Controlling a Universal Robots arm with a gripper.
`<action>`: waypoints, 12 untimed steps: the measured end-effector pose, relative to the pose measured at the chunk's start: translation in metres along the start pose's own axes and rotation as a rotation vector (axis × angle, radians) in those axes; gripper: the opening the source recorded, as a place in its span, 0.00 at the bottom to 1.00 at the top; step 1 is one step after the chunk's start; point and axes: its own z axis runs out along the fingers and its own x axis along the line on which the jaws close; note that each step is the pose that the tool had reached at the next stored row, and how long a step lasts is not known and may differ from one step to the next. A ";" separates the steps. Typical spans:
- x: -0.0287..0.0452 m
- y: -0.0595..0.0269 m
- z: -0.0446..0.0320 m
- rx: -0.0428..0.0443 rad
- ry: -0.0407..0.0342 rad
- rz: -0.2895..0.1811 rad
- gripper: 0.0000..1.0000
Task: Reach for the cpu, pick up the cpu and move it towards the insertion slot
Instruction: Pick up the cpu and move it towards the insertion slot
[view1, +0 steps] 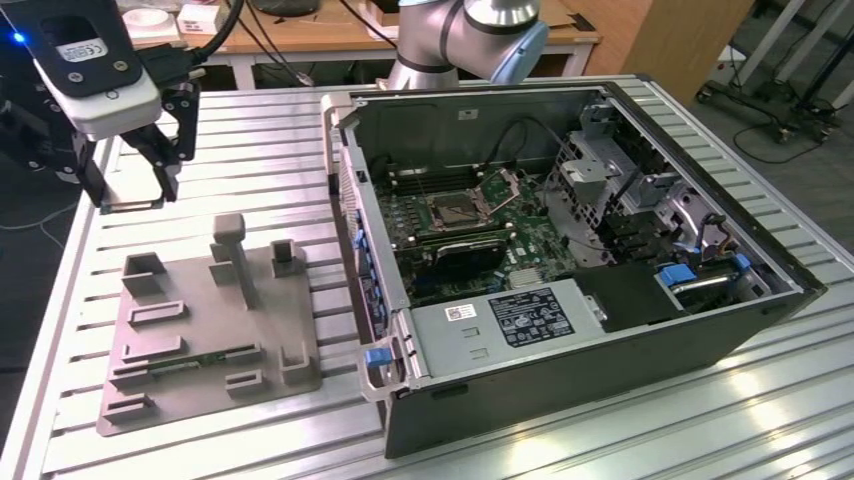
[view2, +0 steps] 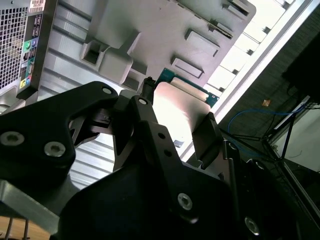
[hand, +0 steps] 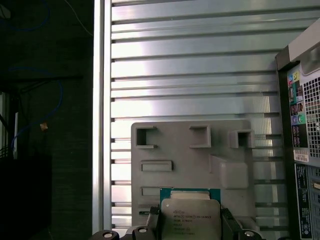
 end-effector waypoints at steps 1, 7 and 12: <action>-0.0002 0.0000 0.0000 0.0000 0.0000 0.000 0.55; -0.0017 0.0001 0.0000 0.0000 0.0000 0.000 0.55; -0.0035 0.0001 0.0000 0.0000 0.0000 0.000 0.55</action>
